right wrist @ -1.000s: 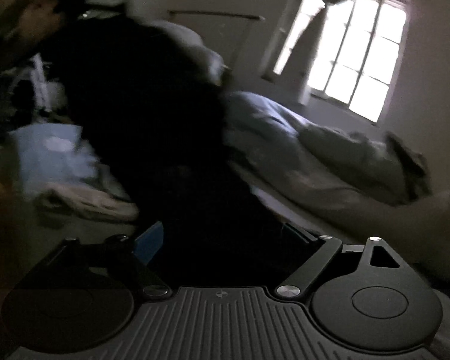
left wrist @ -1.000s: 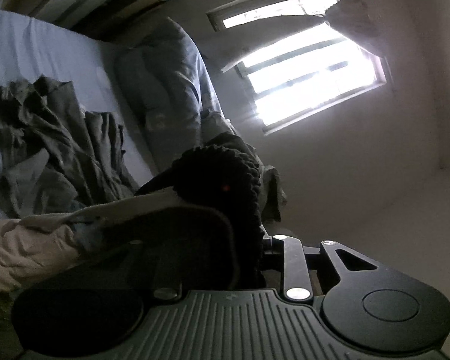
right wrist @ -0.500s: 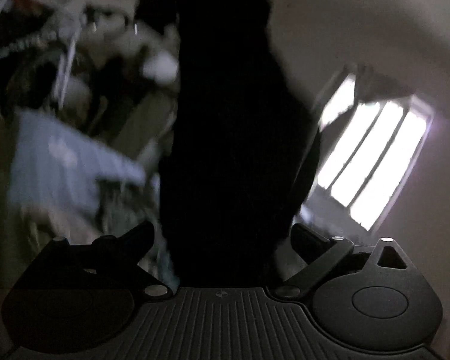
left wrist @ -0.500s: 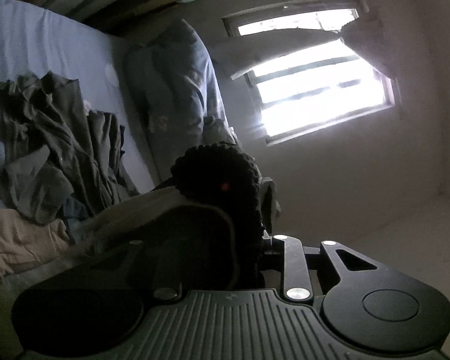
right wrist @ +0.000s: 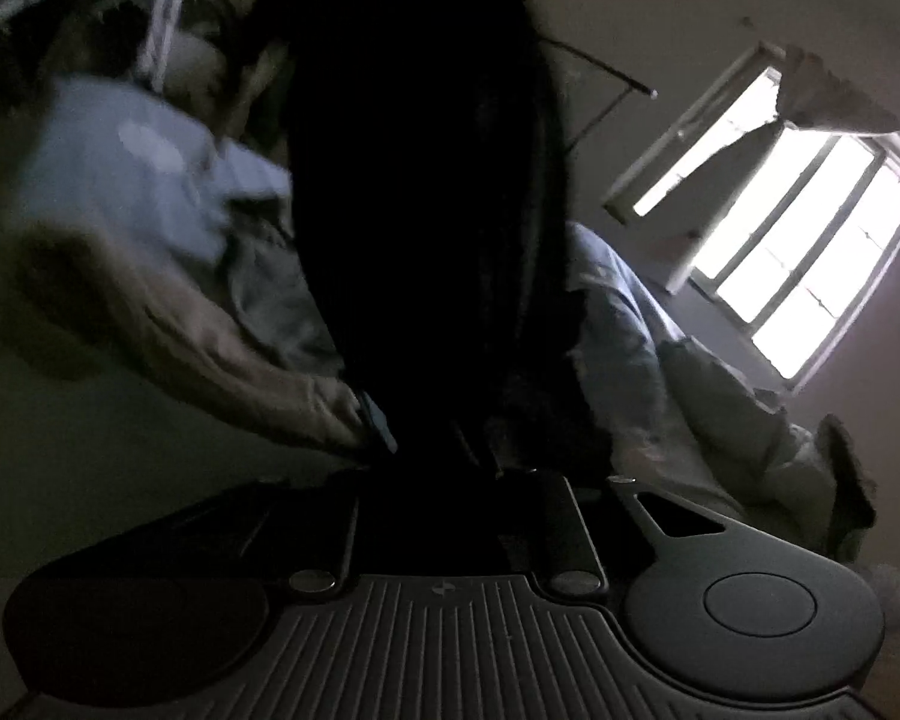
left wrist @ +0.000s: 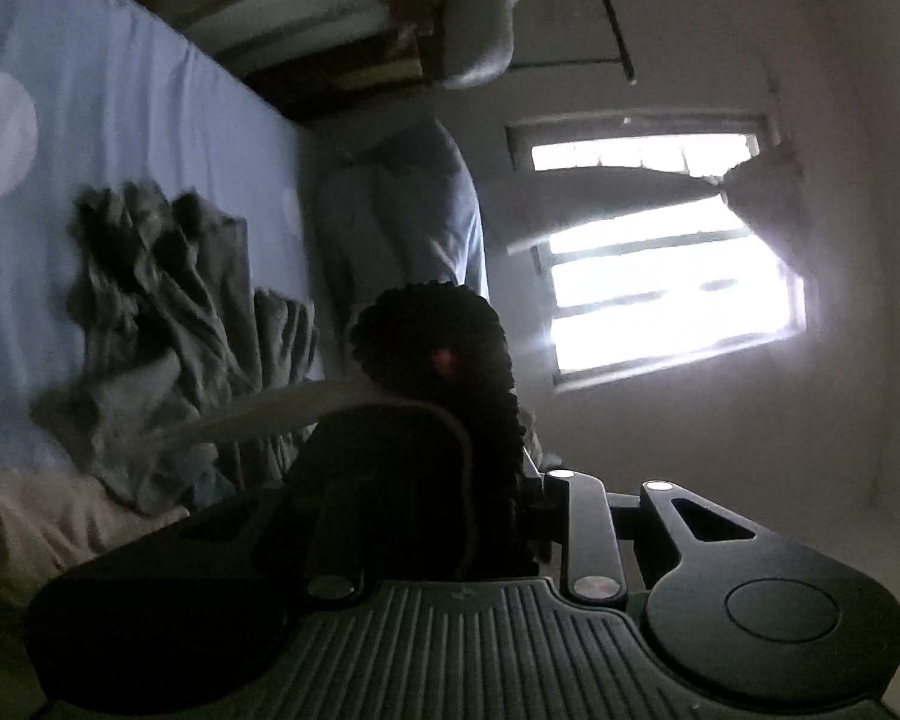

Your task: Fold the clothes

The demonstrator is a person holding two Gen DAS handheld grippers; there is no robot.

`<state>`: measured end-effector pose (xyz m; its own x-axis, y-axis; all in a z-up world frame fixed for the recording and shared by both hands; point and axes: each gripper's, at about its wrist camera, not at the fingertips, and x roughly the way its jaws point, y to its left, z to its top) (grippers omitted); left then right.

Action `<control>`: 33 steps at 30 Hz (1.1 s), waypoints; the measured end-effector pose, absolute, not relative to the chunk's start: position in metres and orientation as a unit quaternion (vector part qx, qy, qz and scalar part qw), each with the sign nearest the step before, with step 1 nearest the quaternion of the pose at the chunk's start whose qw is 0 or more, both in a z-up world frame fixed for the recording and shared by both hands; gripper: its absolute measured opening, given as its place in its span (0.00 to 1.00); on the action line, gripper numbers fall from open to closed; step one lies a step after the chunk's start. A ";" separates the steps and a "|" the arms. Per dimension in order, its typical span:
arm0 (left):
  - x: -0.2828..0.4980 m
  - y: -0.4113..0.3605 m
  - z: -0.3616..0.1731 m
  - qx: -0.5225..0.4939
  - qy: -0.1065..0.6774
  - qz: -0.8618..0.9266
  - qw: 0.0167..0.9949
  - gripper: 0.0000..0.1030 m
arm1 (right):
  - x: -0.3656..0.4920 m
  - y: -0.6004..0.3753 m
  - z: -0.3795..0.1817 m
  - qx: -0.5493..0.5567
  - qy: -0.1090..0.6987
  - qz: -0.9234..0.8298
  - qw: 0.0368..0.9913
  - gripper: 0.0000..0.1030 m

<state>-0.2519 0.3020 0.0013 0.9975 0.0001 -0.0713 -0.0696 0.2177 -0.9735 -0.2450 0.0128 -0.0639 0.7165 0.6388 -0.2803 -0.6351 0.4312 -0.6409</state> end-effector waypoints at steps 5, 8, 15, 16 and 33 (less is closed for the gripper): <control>-0.289 0.312 0.020 -0.618 0.001 0.009 0.786 0.28 | -0.304 -0.013 -0.015 -0.347 -0.004 0.439 0.829 0.16; -0.313 0.318 0.035 -0.591 0.004 0.028 0.806 0.28 | -0.330 -0.007 -0.014 -0.333 0.005 0.464 0.821 0.16; -0.332 0.336 0.034 -0.566 0.084 0.114 0.812 0.28 | -0.355 0.000 -0.018 -0.277 0.060 0.507 0.814 0.25; -0.329 0.333 0.038 -0.562 0.092 0.115 0.814 0.28 | -0.349 -0.006 -0.015 -0.258 0.076 0.511 0.817 0.32; -0.255 0.226 0.143 -0.436 0.230 0.051 0.869 0.29 | -0.437 -0.044 0.034 -0.205 -0.230 0.465 0.830 0.96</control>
